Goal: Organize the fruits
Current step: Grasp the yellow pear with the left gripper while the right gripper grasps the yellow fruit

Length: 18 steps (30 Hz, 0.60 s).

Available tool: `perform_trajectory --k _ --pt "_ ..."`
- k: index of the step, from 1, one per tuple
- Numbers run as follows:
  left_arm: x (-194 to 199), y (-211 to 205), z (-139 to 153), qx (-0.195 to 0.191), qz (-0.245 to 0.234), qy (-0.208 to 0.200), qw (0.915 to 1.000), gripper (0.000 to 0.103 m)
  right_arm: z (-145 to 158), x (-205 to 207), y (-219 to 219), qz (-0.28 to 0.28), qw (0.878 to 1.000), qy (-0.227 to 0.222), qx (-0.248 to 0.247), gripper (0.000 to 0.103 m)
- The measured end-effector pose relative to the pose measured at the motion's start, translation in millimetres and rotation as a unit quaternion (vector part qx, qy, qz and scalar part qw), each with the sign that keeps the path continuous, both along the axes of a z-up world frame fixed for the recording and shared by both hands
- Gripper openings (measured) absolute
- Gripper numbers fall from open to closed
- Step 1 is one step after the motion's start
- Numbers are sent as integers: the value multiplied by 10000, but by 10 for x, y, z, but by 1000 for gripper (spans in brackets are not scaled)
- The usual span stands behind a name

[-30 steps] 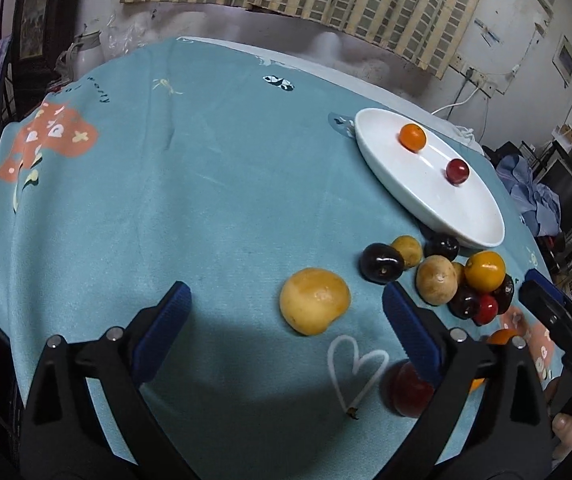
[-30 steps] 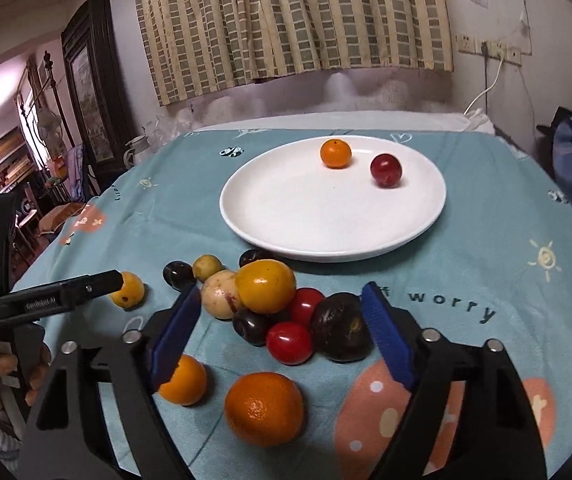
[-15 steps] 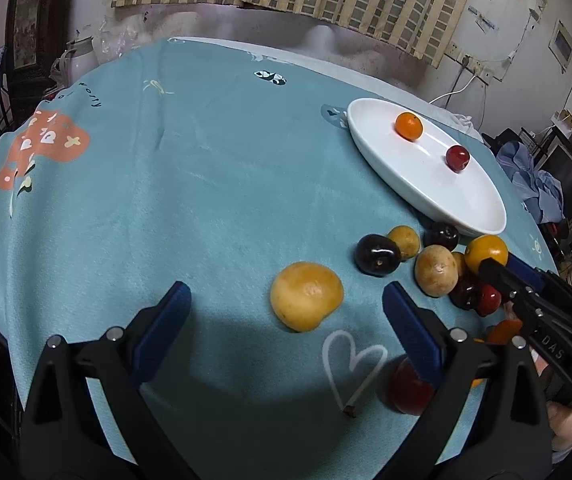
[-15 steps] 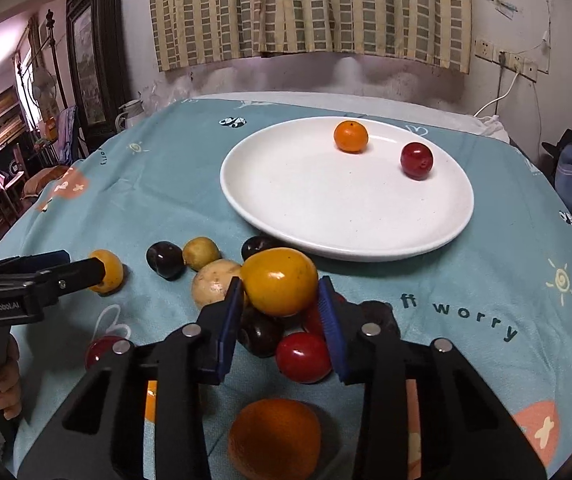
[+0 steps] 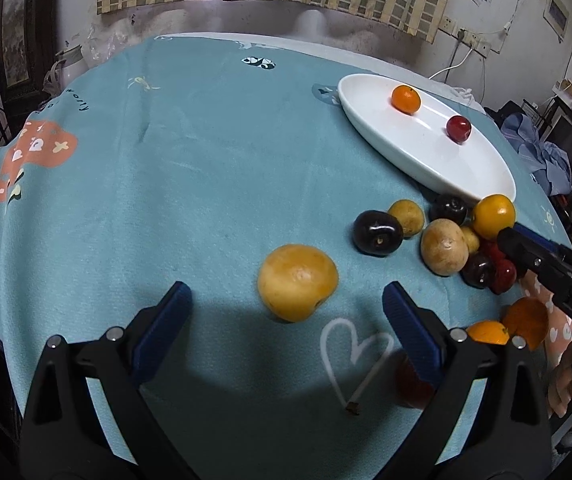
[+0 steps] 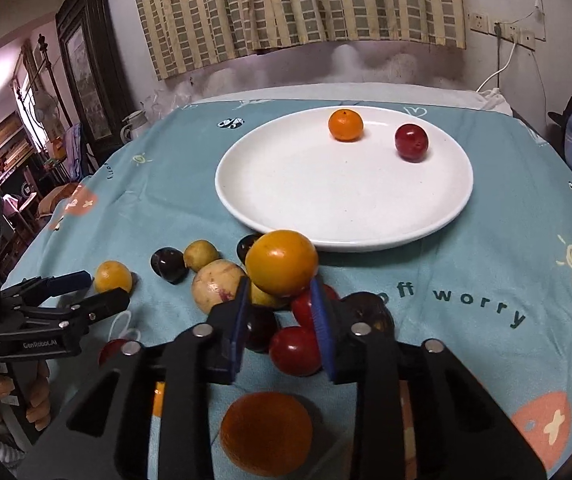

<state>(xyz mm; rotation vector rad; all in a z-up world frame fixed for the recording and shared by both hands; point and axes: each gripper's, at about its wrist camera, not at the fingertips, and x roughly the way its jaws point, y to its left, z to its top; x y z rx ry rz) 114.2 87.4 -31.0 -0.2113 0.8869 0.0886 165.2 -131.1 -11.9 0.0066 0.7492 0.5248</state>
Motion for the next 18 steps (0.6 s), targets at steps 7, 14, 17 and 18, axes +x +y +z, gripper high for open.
perform_trajectory --k 7,14,17,18 --pt "18 -87 -28 189 -126 75 9997 98 -38 107 88 -175 9997 -31 -170 40" --pt "-11 -94 36 19 -367 -202 9991 98 88 -2 -72 -210 9997 -34 86 26" --pt "0 -43 47 -42 -306 -283 9991 98 112 -29 -118 -234 9996 -27 159 26" --pt "17 -26 30 -17 -262 -237 9994 98 92 -6 -120 -229 9996 32 174 26"
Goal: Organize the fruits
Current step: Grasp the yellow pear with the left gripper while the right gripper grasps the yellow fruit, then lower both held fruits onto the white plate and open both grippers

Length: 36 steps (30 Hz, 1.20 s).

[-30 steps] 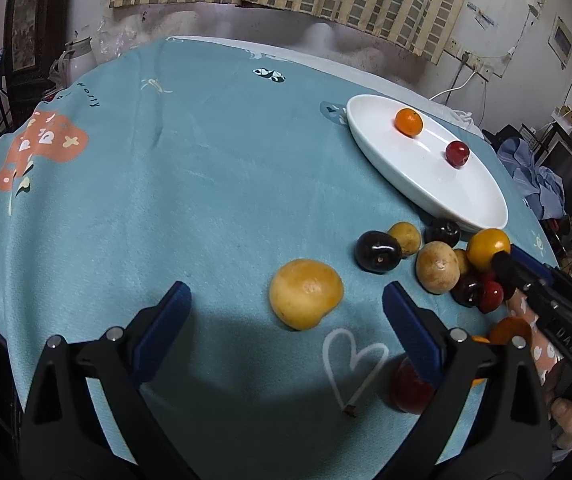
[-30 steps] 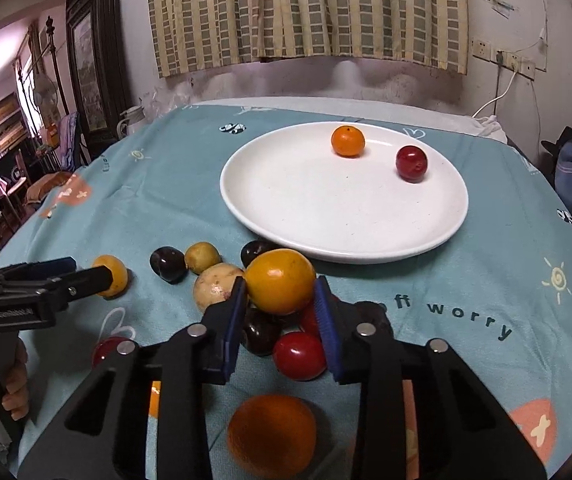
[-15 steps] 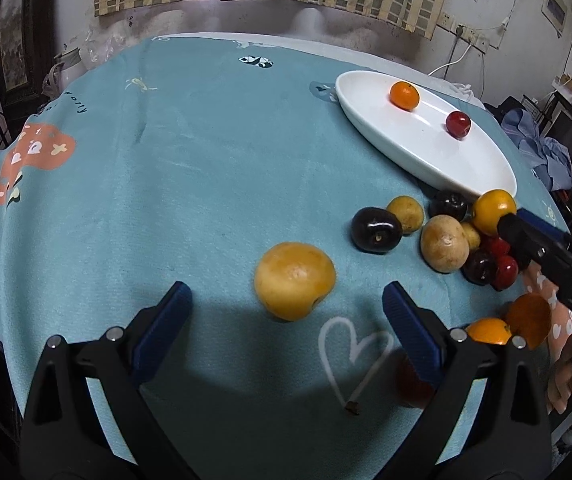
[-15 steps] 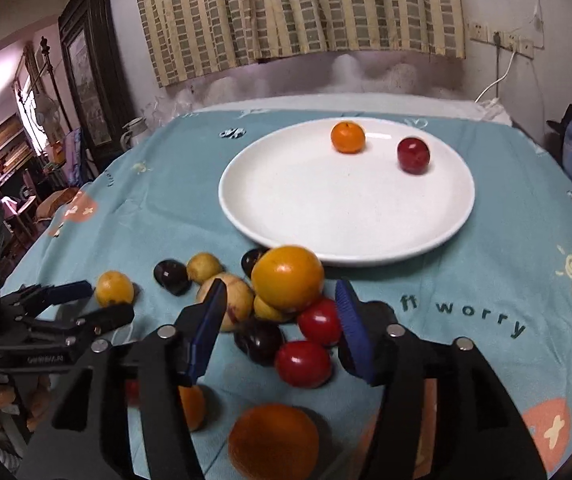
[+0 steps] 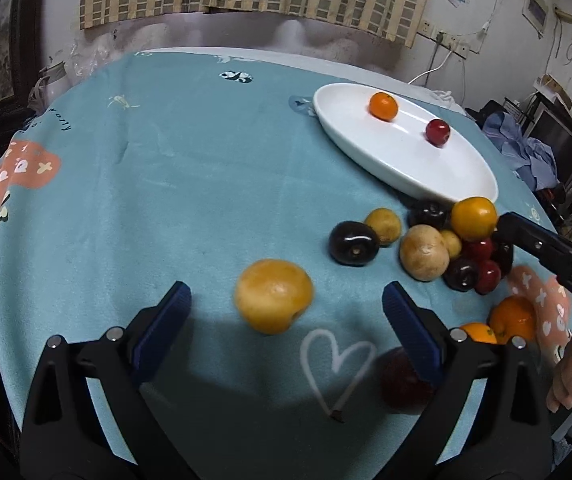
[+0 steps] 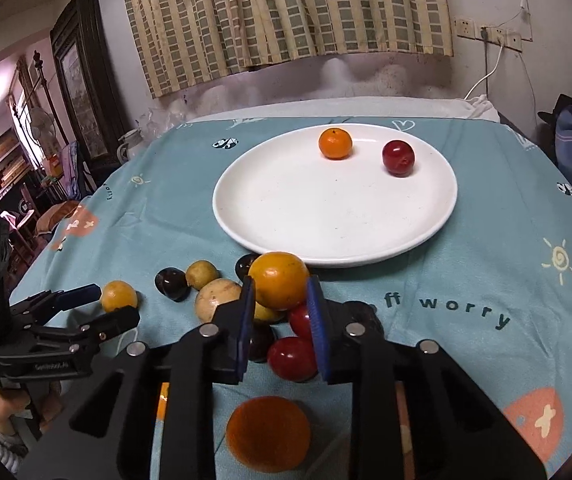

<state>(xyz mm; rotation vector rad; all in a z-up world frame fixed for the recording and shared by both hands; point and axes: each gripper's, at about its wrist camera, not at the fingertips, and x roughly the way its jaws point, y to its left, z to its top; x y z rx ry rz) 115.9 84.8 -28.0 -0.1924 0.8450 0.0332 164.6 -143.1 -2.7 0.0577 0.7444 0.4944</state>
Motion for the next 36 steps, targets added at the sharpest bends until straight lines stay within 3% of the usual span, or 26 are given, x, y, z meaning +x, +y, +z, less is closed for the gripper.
perform_trajectory --k 4,8,13,15,17,20,25,29,36 --pt "53 -24 -56 166 22 149 9997 97 -72 81 -1 84 9995 222 220 28" --pt "111 -108 -91 330 -141 290 9989 92 -80 116 103 75 9998 175 34 39" --pt "117 -98 -85 354 -158 280 9989 85 -144 206 206 13 9998 120 -143 39" --pt "105 -101 -67 310 -193 211 9991 70 -153 193 266 -23 9994 27 -337 39" --pt "86 -58 -40 199 -193 112 9996 39 -148 170 287 11 9992 -12 -393 39" --pt "80 16 -44 -14 -190 83 9998 39 -145 160 237 32 9996 58 -279 38" --pt "32 -57 -13 49 -302 -5 9995 38 -99 96 161 39 9999 45 -128 38" --pt "-50 -83 110 132 -295 -320 9990 38 -34 38 94 44 10000 -16 -2 38" --pt "181 -219 464 -45 -526 -679 9963 38 341 7 -244 -394 9973 -563 242 39"
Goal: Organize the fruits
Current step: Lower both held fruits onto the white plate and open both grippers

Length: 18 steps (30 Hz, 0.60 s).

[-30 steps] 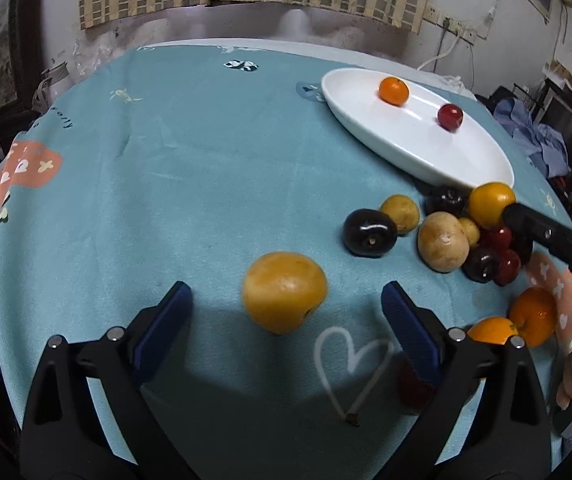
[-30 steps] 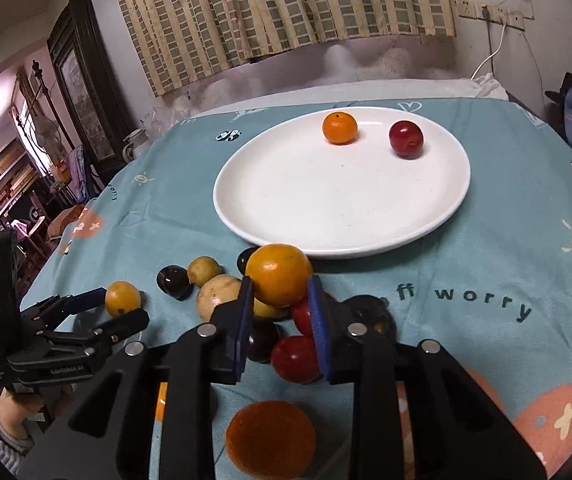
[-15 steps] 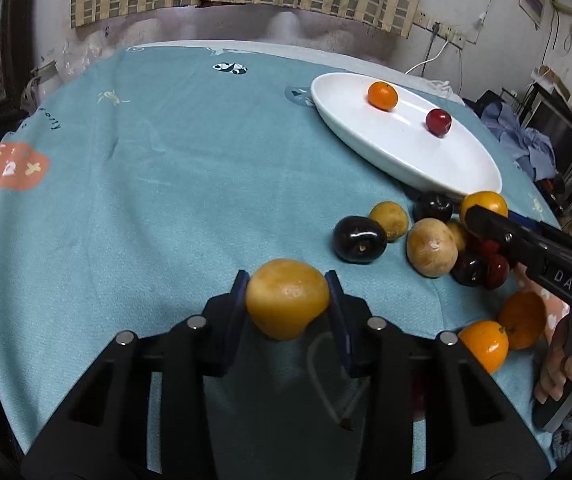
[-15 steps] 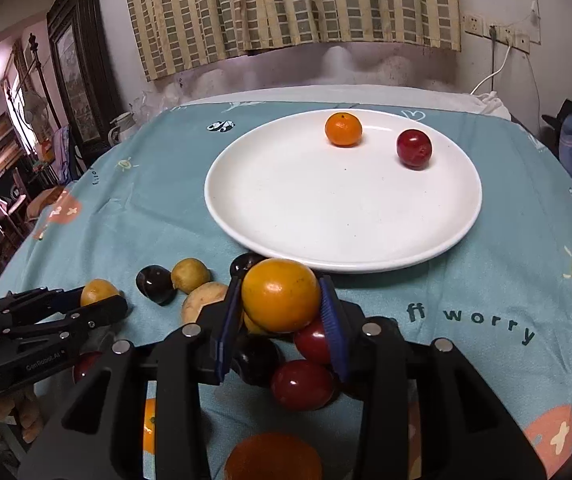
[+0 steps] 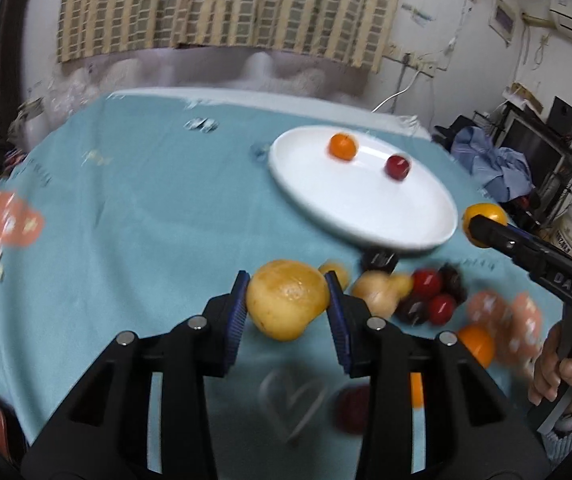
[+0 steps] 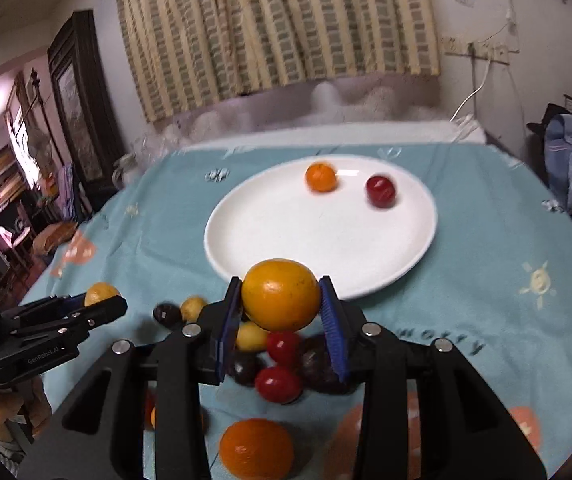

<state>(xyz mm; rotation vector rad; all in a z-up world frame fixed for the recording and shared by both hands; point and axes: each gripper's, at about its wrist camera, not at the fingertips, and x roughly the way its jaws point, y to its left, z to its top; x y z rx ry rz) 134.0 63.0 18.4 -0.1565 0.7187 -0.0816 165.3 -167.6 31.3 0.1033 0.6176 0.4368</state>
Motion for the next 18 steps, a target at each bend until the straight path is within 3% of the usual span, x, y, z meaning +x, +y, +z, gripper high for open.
perform_trajectory --k 3,6,12,13,15,16,17,18 --pt "330 -200 144 106 -147 -86 9998 38 173 171 -154 -263 9995 -162 -55 39" --pt "685 -403 186 173 -283 -93 9994 39 203 477 -187 -323 9995 -34 -51 39" --pt "1170 -562 -59 120 -349 272 9989 39 -157 908 -46 -127 9986 511 -93 39" --pt "1229 -529 -107 -143 -431 443 9980 41 -215 948 -18 -91 9978 638 -160 39" --pt "1224 -469 -103 -380 -457 401 9974 61 -320 1007 3 -132 9961 813 -308 42" --pt "1202 -451 -86 -351 -412 351 9979 74 -313 995 -8 -196 9963 771 -313 55" --pt "1163 -442 -53 -231 -353 251 9988 75 -252 943 -59 -308 9974 605 -226 70" --pt "1136 -446 -39 -179 -335 226 9990 75 -188 896 -95 -325 9982 482 -124 72"
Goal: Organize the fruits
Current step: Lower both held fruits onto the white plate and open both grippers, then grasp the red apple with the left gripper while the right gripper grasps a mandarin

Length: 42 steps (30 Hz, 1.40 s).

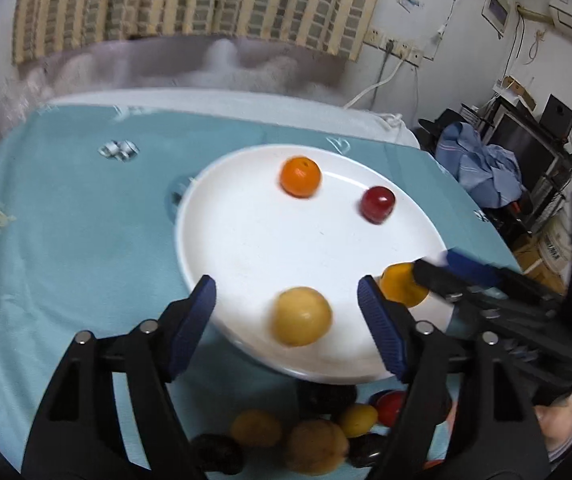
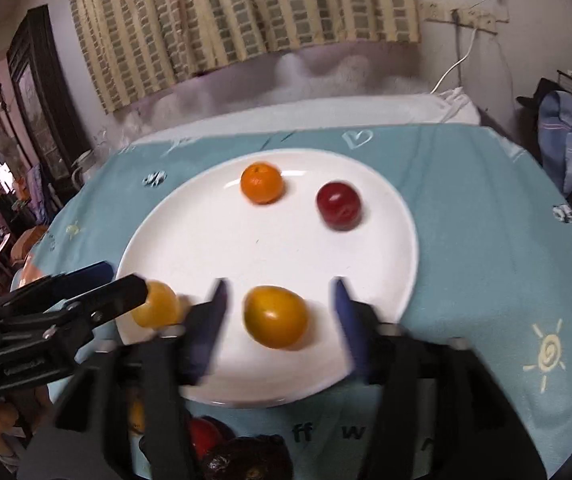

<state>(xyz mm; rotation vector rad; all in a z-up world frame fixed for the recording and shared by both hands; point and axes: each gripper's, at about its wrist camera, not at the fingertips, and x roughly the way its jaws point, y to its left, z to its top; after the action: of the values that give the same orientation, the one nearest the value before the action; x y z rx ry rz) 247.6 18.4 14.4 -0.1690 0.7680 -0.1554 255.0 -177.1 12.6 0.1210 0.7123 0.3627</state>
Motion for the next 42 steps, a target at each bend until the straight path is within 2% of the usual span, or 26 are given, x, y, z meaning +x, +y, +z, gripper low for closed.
perform_trajectory --k 3,4,5,6,7,10,14,16,19,22,26,30,32,35,37,38,39,42 --pt "-130 69 99 -115 60 -94 9999 79 269 -197 -112 4 9993 -267 277 72" --pt "-183 96 131 -131 102 -137 9998 84 333 -270 -144 -25 9988 -325 358 74" --pt "-275 130 177 -104 205 -222 9995 92 416 -368 -198 -64 9979 -400 507 81" --pt "-384 167 201 -46 322 -302 9990 94 463 -440 -235 -84 9972 -427 616 87" --pt "-530 211 204 36 462 -380 9982 98 470 -567 -287 -120 9963 -438 735 100" --pt "-931 318 109 248 694 -428 9964 98 382 -820 -342 -204 9954 -453 815 101" --pt "-1448 358 -183 592 759 -112 9953 98 94 -1121 -375 -192 9979 -73 617 101" --pt "-1657 322 -239 722 636 8 9954 98 11 -1216 -428 -128 9965 208 795 101" --pt "-1857 286 -248 736 469 -39 9962 101 -12 -1296 -552 -266 9923 317 1167 101" --pt "-1852 247 -285 858 406 57 9955 101 -81 -1262 -703 -517 9862 484 1498 101" --pt "-1840 166 -298 895 184 40 9958 101 -169 -1196 -762 -543 9788 828 1793 101" --pt "-1751 51 -429 1196 69 371 9921 101 -137 -1195 -633 -397 9843 799 1525 101" --pt "-1691 92 -479 1076 38 566 9926 101 -119 -1209 -575 -325 9870 748 1386 101" --pt "-1695 249 -424 886 247 421 9949 101 -101 -1227 -535 -312 9899 633 1227 101" --pt "-1724 354 -346 980 590 167 9933 101 -97 -1236 -540 -325 9904 586 1205 101" --pt "-1735 421 -316 1109 876 60 9899 101 -93 -1238 -539 -328 9906 567 1202 101" --pt "-1735 447 -317 1124 951 53 9891 101 -88 -1239 -533 -315 9909 550 1190 101" --pt "-1660 473 -381 865 728 297 9931 101 -68 -1264 -469 -187 9932 439 1066 101"
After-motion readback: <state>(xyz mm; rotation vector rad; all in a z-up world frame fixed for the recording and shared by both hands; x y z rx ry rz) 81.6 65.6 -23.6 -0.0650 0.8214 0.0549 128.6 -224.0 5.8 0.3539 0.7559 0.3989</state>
